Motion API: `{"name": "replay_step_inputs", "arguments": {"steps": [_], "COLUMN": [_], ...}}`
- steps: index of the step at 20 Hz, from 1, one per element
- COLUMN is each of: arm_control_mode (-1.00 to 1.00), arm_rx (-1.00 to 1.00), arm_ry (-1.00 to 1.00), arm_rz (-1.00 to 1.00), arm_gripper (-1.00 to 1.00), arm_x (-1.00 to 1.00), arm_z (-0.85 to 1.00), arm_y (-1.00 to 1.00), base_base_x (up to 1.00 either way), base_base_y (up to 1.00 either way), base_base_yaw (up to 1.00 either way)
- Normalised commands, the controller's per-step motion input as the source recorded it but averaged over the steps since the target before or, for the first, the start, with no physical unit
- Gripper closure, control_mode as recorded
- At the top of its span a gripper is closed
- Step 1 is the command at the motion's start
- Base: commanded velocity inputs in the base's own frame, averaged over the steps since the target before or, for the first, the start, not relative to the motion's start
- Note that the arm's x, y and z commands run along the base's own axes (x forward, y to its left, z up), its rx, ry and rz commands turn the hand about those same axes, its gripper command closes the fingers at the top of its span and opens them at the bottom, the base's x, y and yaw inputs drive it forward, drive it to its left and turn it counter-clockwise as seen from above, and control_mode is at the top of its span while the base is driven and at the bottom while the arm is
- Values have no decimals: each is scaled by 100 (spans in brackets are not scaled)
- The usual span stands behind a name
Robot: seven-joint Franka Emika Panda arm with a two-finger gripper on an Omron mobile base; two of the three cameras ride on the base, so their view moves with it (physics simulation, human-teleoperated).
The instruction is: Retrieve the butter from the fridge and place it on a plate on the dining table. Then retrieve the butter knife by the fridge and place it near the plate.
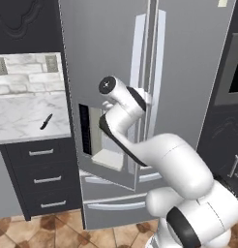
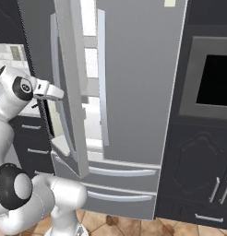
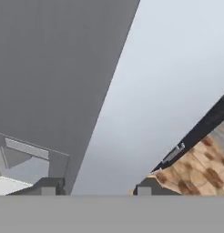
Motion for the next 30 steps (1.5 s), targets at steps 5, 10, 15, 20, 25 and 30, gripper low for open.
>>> {"name": "replay_step_inputs", "arguments": {"steps": [5, 10, 15, 20, 25, 30], "arm_control_mode": [-100, -100, -100, -100, -100, -100], "arm_rx": [-16, -9, -4, -1, 1, 5], "arm_ry": [19, 3, 0, -2, -19, -29], "arm_rz": [-15, -19, -7, -2, 0, 4], "arm_gripper": [100, -100, -100, -100, -100, -100], "arm_x": [-34, -21, -13, -14, -44, -99], "arm_z": [1, 0, 0, 0, 4, 8], "arm_y": [67, 59, 24, 19, 12, -28], "base_base_x": [0, 0, 0, 0, 0, 0], "base_base_y": [0, 0, 0, 0, 0, 0], "base_base_yaw": [0, 0, 0, 0, 0, 0]}}
